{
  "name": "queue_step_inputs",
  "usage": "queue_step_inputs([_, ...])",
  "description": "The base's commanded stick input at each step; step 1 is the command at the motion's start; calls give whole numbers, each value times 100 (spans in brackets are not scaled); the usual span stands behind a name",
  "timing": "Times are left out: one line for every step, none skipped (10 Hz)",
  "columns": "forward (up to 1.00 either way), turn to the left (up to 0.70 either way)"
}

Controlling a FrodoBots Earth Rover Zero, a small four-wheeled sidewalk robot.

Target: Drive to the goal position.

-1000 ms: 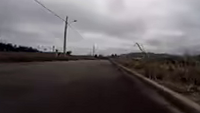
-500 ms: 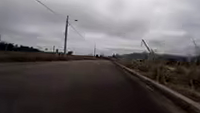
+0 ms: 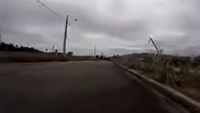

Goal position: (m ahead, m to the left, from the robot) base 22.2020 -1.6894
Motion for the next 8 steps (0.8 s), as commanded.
queue_step_inputs([70, 0])
queue_step_inputs([70, 0])
queue_step_inputs([70, 0])
queue_step_inputs([70, 0])
queue_step_inputs([70, 0])
queue_step_inputs([70, 0])
queue_step_inputs([70, 0])
queue_step_inputs([70, 0])
